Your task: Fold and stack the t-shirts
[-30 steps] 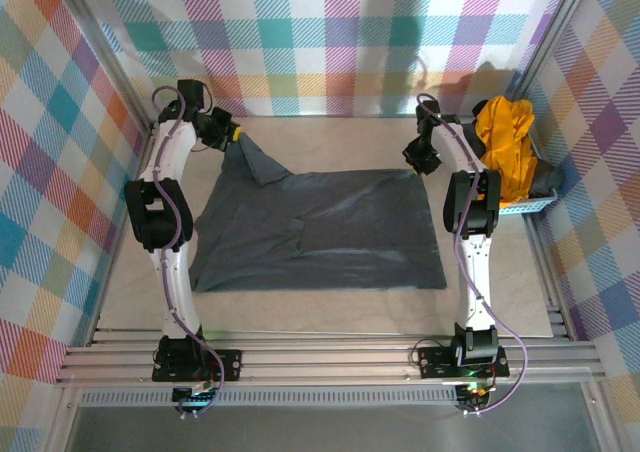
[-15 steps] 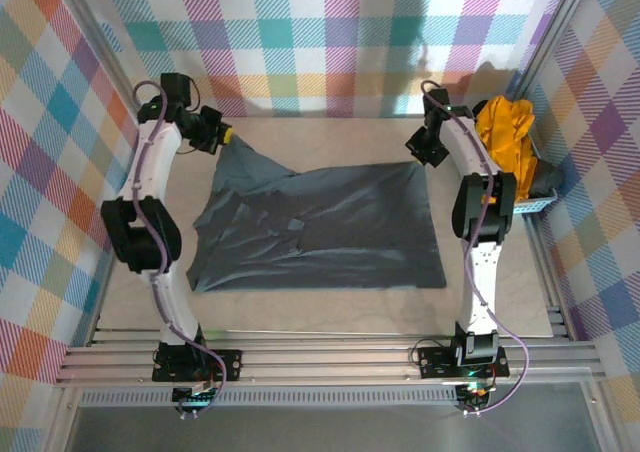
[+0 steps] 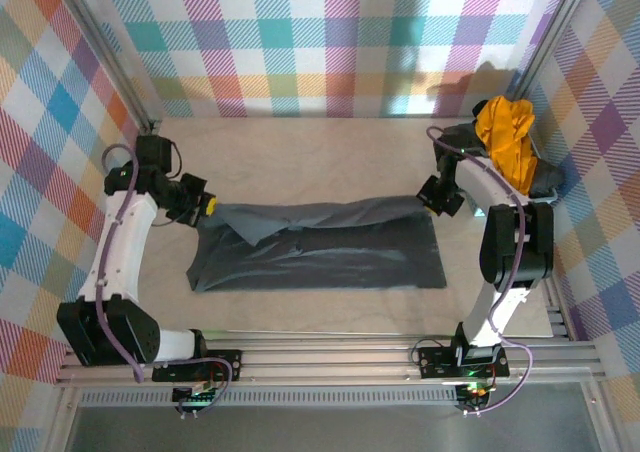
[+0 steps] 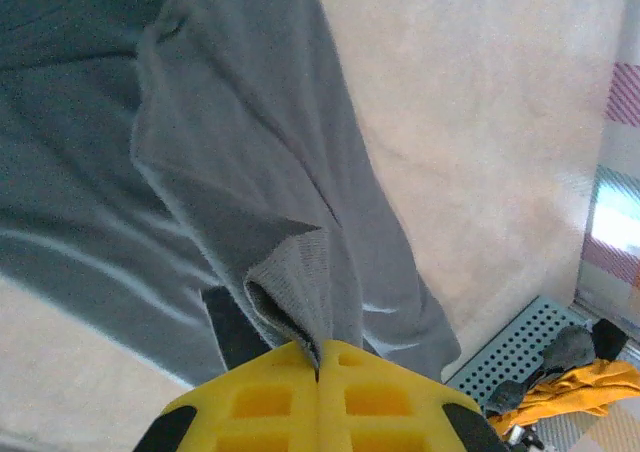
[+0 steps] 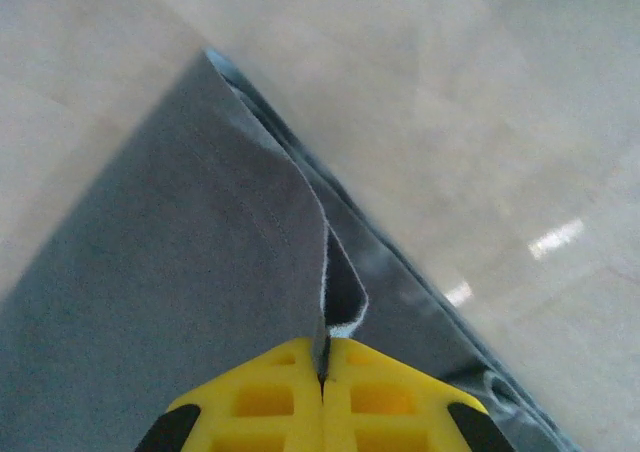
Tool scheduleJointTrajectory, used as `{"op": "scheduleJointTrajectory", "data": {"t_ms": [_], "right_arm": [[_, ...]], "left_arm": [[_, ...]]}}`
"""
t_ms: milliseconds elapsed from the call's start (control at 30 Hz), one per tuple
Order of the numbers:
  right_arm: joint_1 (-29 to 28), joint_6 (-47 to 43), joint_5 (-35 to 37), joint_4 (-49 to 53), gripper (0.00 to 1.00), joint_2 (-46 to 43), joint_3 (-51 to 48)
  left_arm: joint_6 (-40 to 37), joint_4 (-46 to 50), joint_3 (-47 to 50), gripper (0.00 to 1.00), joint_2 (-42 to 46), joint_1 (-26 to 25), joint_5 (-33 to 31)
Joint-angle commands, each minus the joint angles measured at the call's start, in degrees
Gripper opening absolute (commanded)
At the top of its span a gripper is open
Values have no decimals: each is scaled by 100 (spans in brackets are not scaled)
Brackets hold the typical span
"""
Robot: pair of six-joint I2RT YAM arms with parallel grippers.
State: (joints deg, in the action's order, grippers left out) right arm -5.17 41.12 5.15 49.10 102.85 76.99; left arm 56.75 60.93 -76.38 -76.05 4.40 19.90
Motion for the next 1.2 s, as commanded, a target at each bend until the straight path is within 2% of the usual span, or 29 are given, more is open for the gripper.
{"op": "scheduleJointTrajectory", "data": {"t_ms": [0,267,867,1067,1167], "right_arm": [[42,-11,49,-163,0,-361,-412],[41,-54,41,-137,0,-494,-824],[34,-192,149,-101,0,-566,-1361],[34,-133,131,-153,0,-485,-1596],[35,-110,264,-96,12,-502,-1593]], "left_arm": [[-261,679,245,0,366,207,-88],[-253,622,1285,0,765,219,-80],[-361,505,2408,0,1093,97,-480],[-327,201,2915,0,1103,52,-632],[-296,-26,3165,0,1084,26,-607]]}}
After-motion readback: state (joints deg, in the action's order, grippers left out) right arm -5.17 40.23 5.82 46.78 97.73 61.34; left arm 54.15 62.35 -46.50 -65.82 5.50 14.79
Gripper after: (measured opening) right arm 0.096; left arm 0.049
